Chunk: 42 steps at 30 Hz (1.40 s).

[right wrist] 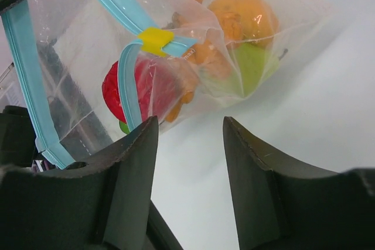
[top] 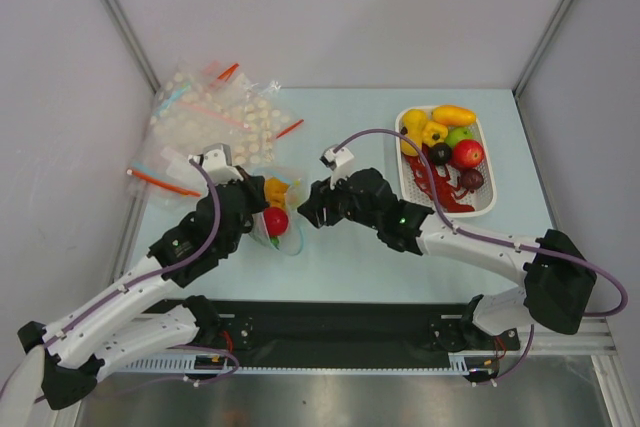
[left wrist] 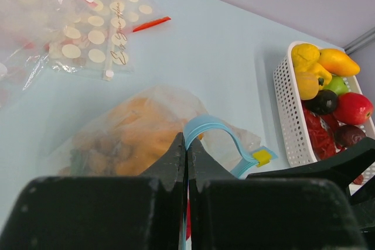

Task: Place the food in the zip-top bag and seal the zipper
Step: Adjust the zipper food storage bag at the center of the board.

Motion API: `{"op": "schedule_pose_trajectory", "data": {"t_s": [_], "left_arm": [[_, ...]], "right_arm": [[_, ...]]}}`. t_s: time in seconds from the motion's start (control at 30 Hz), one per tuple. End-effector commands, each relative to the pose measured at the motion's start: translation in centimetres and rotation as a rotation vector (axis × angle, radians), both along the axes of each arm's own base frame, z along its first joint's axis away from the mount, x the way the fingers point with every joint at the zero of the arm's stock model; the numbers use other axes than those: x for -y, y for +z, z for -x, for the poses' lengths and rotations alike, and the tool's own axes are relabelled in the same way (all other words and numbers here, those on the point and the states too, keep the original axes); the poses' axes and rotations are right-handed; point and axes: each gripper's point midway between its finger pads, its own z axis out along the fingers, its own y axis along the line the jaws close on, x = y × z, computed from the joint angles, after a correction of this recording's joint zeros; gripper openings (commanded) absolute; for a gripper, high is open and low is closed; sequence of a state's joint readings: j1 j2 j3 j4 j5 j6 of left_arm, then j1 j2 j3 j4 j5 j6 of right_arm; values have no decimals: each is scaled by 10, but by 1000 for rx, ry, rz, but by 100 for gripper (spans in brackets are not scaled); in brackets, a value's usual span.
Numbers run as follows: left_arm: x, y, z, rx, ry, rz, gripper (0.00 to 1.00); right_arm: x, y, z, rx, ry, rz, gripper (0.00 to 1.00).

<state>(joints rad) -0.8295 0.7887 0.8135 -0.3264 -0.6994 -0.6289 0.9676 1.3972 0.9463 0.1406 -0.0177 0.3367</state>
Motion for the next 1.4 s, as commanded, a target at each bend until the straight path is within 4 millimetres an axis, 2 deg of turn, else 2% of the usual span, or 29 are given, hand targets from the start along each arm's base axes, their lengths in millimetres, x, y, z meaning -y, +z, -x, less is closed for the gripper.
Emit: {"op": "schedule_pose_trajectory", "data": {"t_s": [0.0,0.17,0.3,0.43,0.57,0.63,0.73,0.77,0.83,0.87,0.9,0.93,1.0,1.07,1.1,1.13,1.2,1.23,1.27,1.33,1.37], "left_arm": [[3,14,-3,44,1,49,2],[2,13,-4,41,5,39,2],[3,9,-7,30,14,27,2],[2,9,-6,26,19,30,2],[1,11,-5,35,20,42,2],[1,10,-5,35,19,39,2],[1,10,-6,34,20,34,2],[1,10,-6,34,19,32,2],[2,8,-7,27,18,26,2],[3,8,-7,26,16,25,1],[5,8,-7,25,8,28,1],[8,11,-7,36,-12,21,0],[26,15,-2,49,-132,18,0],[40,22,-1,83,-210,21,2],[52,23,4,83,-282,28,3],[57,26,5,91,-314,22,4],[74,23,9,74,-401,10,5],[80,23,10,76,-432,-2,5],[87,16,9,54,-459,-16,5],[103,17,14,51,-550,-17,6],[112,8,12,25,-577,-32,6]], "right_arm": [[0,25,3,44,10,-67,52],[6,29,2,65,-9,-73,50],[3,29,4,76,6,-75,50],[-3,23,5,70,12,-50,50],[-4,6,-5,41,-37,13,48],[-6,4,-6,32,-37,25,43],[-7,2,-5,25,-32,31,31],[-7,2,-5,24,-33,33,22],[-5,5,-7,24,-49,31,10],[-3,6,-8,25,-59,33,0],[-1,7,-8,23,-70,37,0],[4,13,-11,30,-95,27,0],[12,18,-14,32,-128,19,0],[25,33,-20,42,-172,-18,0],[31,32,-21,39,-188,-21,0],[39,44,-22,50,-214,-48,0],[53,46,-28,37,-260,-73,0],[63,58,-31,47,-282,-108,0],[67,61,-31,41,-293,-132,0],[76,65,-30,46,-300,-170,0],[82,78,-30,68,-304,-217,0]]}}
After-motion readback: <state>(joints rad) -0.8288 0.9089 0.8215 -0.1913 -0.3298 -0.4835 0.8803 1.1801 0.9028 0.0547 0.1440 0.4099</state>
